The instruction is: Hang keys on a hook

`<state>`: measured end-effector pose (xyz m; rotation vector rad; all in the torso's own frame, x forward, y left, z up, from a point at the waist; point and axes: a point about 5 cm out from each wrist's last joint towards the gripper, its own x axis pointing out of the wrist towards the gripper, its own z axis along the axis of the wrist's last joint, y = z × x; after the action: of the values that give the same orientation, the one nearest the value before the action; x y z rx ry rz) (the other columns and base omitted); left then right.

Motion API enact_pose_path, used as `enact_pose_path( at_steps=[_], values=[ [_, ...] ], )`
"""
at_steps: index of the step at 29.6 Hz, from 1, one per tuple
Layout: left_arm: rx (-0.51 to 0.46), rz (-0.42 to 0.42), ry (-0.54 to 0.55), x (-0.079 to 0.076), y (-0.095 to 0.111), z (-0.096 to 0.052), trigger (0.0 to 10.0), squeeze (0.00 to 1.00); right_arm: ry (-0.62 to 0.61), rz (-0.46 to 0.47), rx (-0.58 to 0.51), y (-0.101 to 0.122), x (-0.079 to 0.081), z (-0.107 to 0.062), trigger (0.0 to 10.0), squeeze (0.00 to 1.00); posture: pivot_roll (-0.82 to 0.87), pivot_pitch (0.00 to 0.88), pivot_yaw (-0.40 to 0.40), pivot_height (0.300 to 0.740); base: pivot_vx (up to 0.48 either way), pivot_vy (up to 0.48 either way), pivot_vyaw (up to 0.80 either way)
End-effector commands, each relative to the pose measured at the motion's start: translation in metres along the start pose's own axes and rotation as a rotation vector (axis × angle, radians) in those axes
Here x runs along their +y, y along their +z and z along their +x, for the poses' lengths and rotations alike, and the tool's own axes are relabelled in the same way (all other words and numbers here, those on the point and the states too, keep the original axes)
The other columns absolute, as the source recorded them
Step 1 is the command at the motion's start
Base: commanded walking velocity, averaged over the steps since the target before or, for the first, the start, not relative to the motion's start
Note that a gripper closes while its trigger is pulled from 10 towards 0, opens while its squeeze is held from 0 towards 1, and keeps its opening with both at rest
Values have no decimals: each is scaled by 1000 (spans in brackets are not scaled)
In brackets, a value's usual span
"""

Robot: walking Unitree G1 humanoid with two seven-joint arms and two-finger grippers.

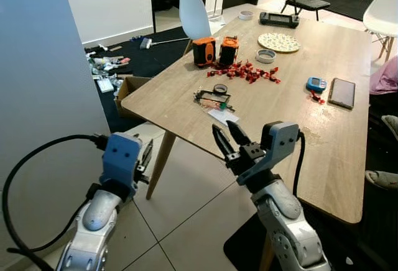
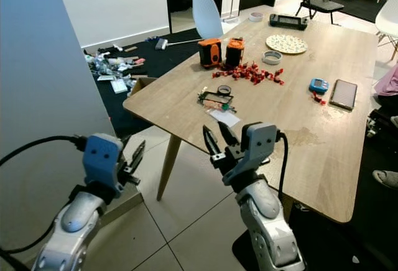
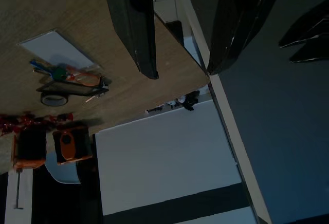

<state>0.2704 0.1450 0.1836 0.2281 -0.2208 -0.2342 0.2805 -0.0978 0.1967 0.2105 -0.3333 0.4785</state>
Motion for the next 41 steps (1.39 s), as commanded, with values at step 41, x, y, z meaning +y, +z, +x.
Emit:
enact_pose_path(
  at_steps=[41],
  values=[
    [45, -9, -15, -14, 1, -1, 10000, 0, -54, -8, 87, -22, -7, -12, 10000, 0, 106, 133, -20, 740, 0, 0, 0]
  ],
)
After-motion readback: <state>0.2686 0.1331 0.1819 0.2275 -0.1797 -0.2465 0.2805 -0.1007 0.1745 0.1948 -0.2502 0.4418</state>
